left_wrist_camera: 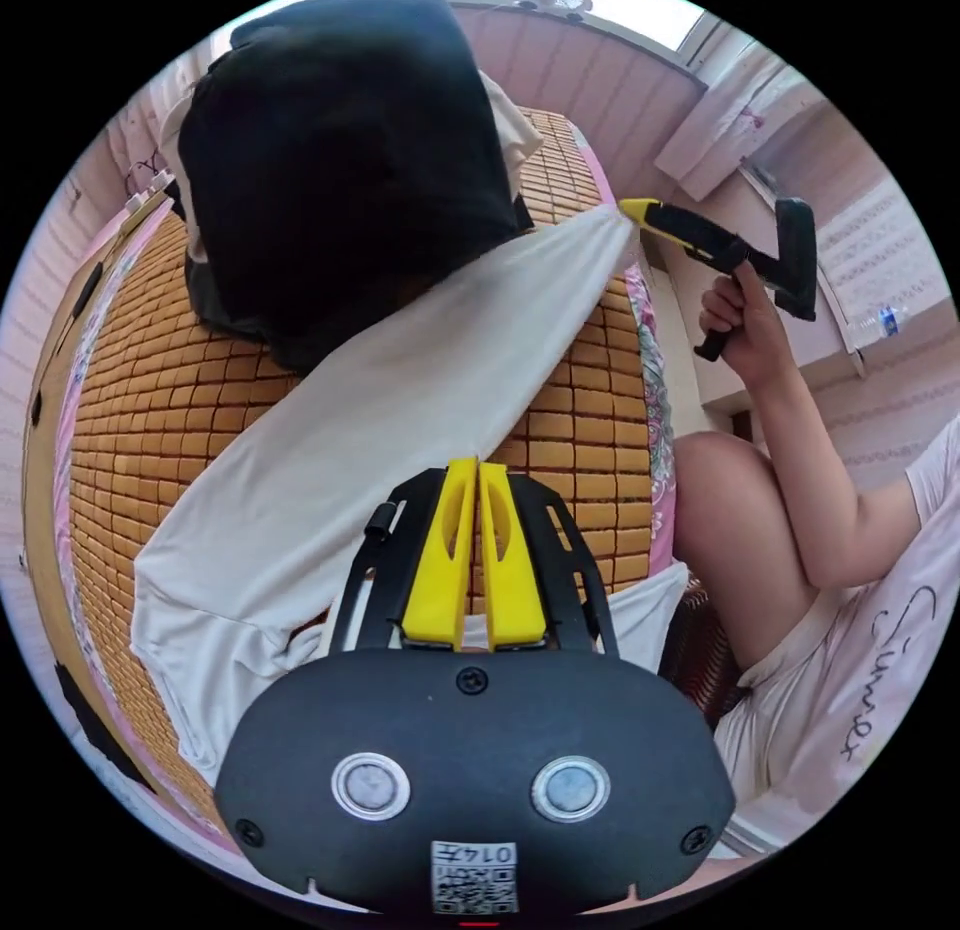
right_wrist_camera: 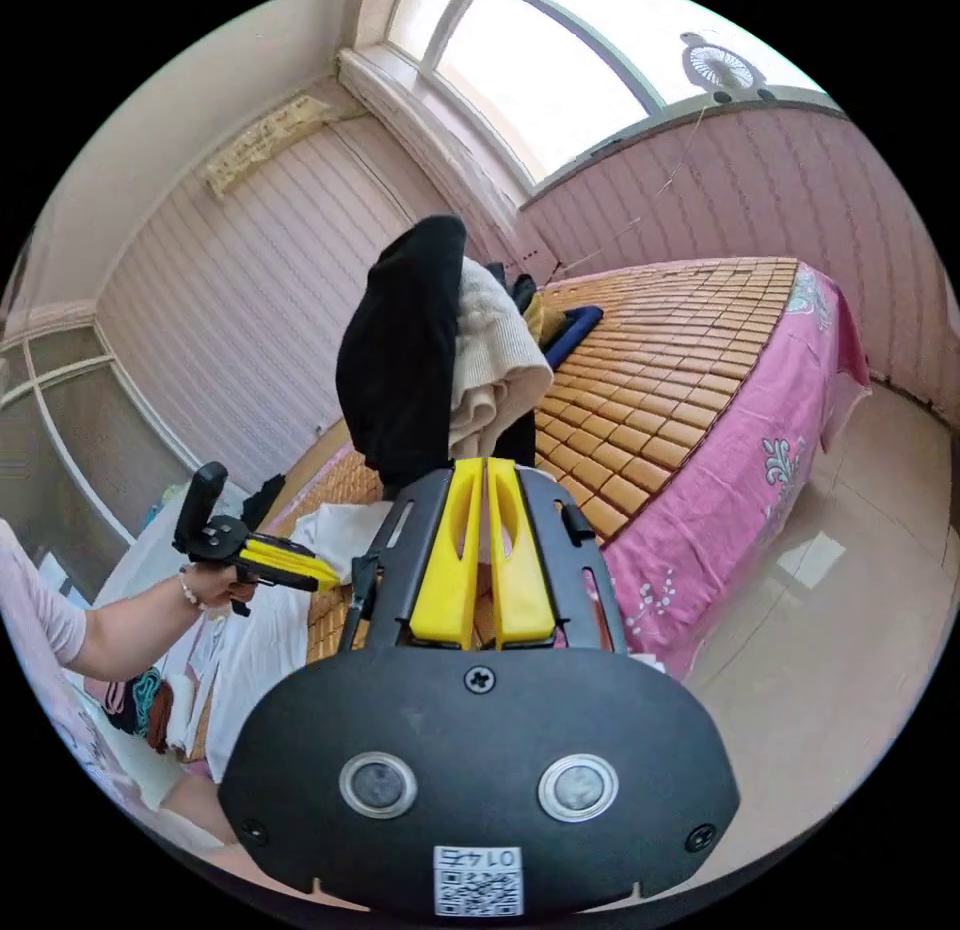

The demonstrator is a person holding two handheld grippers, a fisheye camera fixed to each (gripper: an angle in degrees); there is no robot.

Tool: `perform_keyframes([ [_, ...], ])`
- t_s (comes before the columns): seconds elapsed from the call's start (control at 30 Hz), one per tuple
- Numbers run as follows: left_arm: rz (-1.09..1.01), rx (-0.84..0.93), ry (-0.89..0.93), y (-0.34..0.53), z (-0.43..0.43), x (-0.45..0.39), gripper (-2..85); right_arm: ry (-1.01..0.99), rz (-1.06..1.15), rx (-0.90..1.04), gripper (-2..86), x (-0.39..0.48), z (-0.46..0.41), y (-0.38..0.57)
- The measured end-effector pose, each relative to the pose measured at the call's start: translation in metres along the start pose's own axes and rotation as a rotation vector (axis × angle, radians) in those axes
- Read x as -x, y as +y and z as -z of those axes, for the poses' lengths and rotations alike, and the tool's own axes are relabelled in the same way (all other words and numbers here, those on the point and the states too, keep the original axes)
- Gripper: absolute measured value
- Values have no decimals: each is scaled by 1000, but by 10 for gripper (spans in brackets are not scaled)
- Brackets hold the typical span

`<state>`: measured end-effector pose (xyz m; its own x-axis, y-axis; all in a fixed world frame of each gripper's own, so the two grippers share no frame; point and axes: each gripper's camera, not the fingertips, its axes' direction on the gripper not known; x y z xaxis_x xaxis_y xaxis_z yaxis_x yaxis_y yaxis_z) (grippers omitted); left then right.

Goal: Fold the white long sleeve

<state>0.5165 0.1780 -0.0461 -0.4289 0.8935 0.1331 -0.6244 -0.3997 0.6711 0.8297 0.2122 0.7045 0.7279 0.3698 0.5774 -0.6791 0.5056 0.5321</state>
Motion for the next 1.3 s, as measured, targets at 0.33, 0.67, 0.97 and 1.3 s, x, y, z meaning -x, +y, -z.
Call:
perform_keyframes([
  [0.33, -110, -87, 46, -3, 23, -38, 51, 197, -31, 342, 63, 0, -51, 0],
  [0.67, -193, -102, -62, -36, -25, -116, 42, 313, 19, 299, 8, 27, -62, 3],
  [0.97, -175, -104, 83, -17, -9, -111, -1, 379, -9, 229, 6, 51, -60, 3],
  [1.3, -36, -239, 376, 78, 49, -81, 51, 507, -76, 140, 1, 90, -50, 3],
])
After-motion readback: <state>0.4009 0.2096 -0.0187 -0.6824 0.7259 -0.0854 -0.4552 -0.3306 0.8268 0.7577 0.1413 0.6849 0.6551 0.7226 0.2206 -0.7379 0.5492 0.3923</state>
